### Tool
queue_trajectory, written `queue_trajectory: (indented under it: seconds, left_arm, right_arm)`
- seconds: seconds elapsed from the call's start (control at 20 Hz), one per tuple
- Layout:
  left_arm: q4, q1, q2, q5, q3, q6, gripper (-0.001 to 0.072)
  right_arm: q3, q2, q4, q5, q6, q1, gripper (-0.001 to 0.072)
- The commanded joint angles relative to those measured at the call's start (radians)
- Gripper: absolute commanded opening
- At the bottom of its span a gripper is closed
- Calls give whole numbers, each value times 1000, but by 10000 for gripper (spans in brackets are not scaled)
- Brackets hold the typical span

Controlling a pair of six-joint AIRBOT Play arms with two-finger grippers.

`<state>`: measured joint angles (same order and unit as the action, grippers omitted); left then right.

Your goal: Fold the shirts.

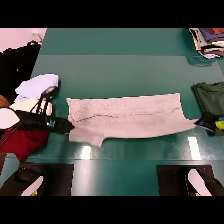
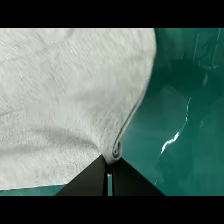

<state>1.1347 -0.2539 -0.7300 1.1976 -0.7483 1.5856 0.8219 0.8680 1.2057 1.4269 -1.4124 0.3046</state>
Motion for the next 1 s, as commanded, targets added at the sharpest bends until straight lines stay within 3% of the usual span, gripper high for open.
queue_trajectory:
  seconds: [0.0, 0.2, 0.45, 0.5, 0.55, 0.6, 0.8, 0.9, 0.95]
  left_arm:
    - [68, 1, -106, -193, -60, 12, 21]
    - [81, 1, -341, -354, -154, 12, 21]
    - [117, 1, -528, -379, -277, 13, 22]
    - [119, 1, -538, -377, -286, 13, 61]
    - [119, 1, -538, -377, -293, 14, 376]
    - [119, 1, -538, -362, -305, 14, 619]
    - [117, 1, -534, -198, -396, 4, 604]
    - [78, 1, -534, -156, -421, 4, 597]
    - [50, 1, -534, -156, -420, 3, 334]
  right_arm:
    - [127, 150, 11, -74, -55, -142, 13]
    - [310, 410, 4, -101, -90, -230, 14]
    - [507, 623, -61, -98, -87, -229, 19]
    - [545, 653, -63, -88, -74, -222, 147]
    - [576, 678, -64, -73, -58, -212, 280]
    - [604, 697, -63, -47, -27, -199, 312]
    - [634, 717, -63, 85, 103, -88, 318]
    - [634, 727, -63, 108, 117, -24, 505]
    - [634, 743, -71, 115, 119, 8, 538]
